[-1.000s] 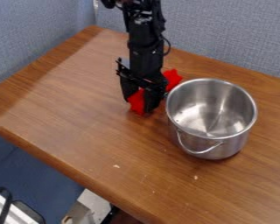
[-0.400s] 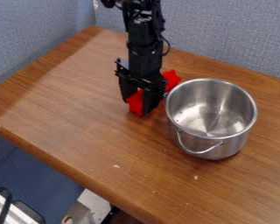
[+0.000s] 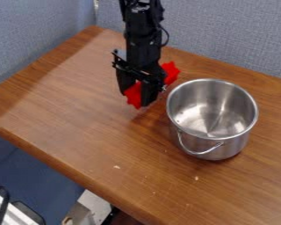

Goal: Put the red object in the metal pot

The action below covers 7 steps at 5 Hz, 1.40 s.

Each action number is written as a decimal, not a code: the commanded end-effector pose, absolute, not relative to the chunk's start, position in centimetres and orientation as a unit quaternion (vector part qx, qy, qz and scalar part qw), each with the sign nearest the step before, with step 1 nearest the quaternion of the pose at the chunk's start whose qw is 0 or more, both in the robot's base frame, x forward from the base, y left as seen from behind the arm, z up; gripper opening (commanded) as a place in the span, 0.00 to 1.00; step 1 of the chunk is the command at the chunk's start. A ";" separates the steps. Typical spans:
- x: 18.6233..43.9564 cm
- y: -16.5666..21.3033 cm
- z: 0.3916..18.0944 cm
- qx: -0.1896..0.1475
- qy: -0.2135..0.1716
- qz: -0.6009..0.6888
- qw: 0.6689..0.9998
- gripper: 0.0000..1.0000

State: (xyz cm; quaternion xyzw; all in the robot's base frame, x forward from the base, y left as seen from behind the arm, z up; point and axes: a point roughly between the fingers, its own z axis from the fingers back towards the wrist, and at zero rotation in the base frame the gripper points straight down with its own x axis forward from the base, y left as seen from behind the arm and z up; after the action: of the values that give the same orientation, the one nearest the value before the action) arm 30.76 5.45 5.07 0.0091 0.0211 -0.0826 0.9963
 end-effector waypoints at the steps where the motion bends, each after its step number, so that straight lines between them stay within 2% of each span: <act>1: 30.9 5.7 8.2 0.019 -0.021 -0.082 0.996 0.00; 2: 30.2 5.7 10.1 0.015 -0.034 -0.080 0.996 0.00; 4: 28.2 4.9 16.9 0.017 -0.097 -0.099 0.990 0.00; 5: 27.0 2.6 20.0 0.010 -0.124 -0.144 0.982 0.00; 6: 27.2 -0.6 19.5 -0.003 -0.118 -0.213 0.970 0.00; 7: 27.8 -4.7 18.1 -0.012 -0.100 -0.287 0.953 0.00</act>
State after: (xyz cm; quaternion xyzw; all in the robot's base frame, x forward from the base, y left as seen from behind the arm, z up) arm 27.21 -4.86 16.84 -0.0158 -0.0769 -0.2896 0.9539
